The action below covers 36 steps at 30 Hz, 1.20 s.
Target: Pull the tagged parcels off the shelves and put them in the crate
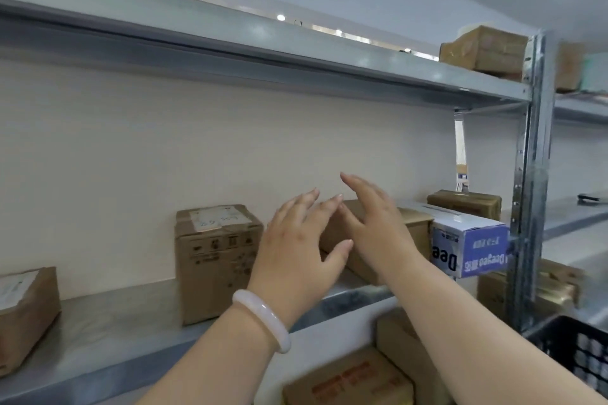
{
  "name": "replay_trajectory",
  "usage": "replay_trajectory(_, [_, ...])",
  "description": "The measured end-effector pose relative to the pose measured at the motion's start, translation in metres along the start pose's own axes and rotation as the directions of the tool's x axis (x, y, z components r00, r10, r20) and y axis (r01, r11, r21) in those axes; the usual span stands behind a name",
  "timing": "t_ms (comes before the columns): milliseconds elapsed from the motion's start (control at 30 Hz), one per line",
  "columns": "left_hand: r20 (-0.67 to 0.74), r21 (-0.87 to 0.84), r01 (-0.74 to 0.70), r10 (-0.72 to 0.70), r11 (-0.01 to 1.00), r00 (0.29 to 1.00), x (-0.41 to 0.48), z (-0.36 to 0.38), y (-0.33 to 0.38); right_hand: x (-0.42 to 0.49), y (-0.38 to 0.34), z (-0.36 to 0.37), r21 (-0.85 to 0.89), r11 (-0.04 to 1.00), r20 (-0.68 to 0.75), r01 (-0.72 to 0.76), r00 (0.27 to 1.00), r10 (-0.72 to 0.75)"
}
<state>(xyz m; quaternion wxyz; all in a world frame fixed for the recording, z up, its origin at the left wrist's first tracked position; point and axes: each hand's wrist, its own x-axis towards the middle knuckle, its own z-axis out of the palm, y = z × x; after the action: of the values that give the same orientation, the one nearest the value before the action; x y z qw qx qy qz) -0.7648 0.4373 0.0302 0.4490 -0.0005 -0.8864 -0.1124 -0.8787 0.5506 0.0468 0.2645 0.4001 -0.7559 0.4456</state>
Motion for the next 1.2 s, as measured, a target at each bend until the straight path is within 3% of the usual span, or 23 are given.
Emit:
replay_trajectory(233, [0.060,-0.183,0.215,-0.207,0.959,0.976,0.040,0.092,0.023,0.011,0.103,-0.038,0.014,0.992,0.006,-0.123,0.992,0.123])
replay_trajectory(467, [0.084,-0.205,0.430,-0.422,0.879,0.903,0.053,0.148,0.030,0.022,0.155,-0.050,0.118,0.979,0.040,-0.169,0.985,0.165])
replay_trajectory(633, [0.084,-0.261,0.453,-0.447,0.853,0.891,0.055,0.156,0.029,0.029,0.165,-0.052,0.266,0.952,0.017,-0.149,0.989,0.150])
replay_trajectory(767, [0.032,-0.241,0.441,-0.447,0.865,0.894,0.048,0.149,0.027,0.037,0.172,-0.053,0.388,0.892,0.074,-0.233,0.972,0.222])
replay_trajectory(900, [0.038,-0.243,0.442,-0.447,0.863,0.894,0.034,0.136,0.028,0.041,0.174,-0.051,0.392,0.800,0.286,-0.454,0.887,0.363])
replay_trajectory(1000, [0.029,-0.288,0.477,-0.490,0.830,0.871,0.031,0.126,0.031,0.045,0.172,-0.049,0.484,0.548,0.471,-0.682,0.731,0.494])
replay_trajectory(1067, [0.028,-0.368,0.534,-0.566,0.761,0.824,0.036,0.121,0.036,0.048,0.173,-0.050,0.528,0.400,0.555,-0.749,0.661,0.506])
replay_trajectory(1200, [0.059,-0.401,0.598,-0.632,0.694,0.773,0.046,0.118,0.049,0.043,0.167,-0.054,0.466,0.420,0.597,-0.779,0.627,0.500])
